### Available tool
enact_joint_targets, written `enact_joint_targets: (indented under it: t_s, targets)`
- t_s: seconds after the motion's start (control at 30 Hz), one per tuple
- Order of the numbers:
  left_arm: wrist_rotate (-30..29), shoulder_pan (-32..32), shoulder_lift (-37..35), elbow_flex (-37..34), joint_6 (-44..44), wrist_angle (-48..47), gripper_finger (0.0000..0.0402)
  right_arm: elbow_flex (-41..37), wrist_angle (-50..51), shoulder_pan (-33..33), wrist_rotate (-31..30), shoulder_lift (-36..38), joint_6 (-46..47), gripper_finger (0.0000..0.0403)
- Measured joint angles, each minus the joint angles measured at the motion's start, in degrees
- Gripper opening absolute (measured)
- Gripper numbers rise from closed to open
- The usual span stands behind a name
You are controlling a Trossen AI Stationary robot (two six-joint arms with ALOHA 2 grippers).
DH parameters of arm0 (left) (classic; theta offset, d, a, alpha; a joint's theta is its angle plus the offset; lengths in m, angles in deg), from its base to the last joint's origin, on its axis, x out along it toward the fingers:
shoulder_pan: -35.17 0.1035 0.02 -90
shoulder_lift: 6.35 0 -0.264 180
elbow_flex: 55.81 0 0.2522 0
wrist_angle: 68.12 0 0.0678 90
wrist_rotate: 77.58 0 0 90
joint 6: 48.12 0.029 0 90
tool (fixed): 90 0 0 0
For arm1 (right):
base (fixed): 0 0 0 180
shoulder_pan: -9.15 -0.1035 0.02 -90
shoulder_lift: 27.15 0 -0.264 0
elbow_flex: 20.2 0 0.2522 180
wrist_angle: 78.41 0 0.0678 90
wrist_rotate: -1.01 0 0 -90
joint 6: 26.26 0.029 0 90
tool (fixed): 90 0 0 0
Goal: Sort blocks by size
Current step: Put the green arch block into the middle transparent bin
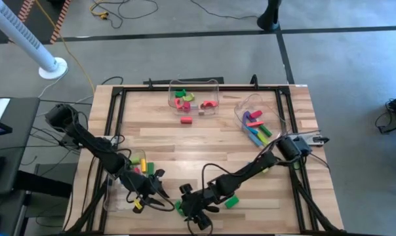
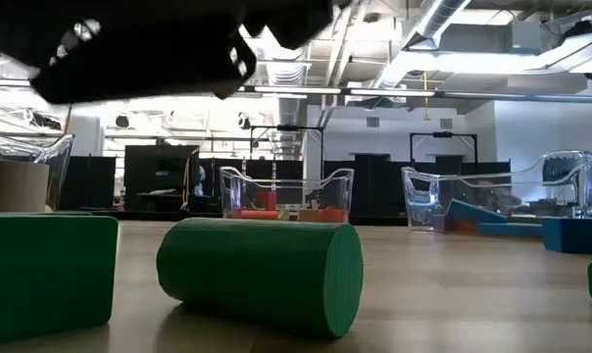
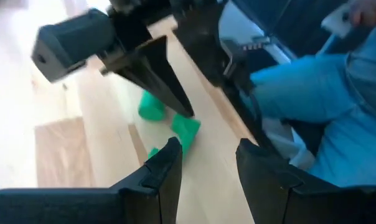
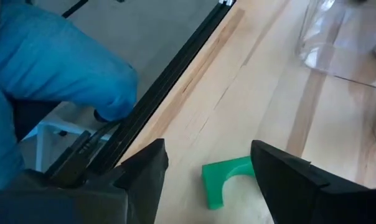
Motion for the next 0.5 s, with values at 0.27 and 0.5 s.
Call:
enact_joint_targets:
  t_s: [0.27,0.5]
  targets:
    - [4.10,0.00,12.52,1.41,1.57,6.87,0.0143,-0.20,11.41,-0.34,-1.57,0.77,4.48,0.0244]
    - [2.25,0.32,19.17,7.99,9.99,0.92,0.0143,-0.11,20.63,-2.11,-2.21,5.87,8.11,0.0235]
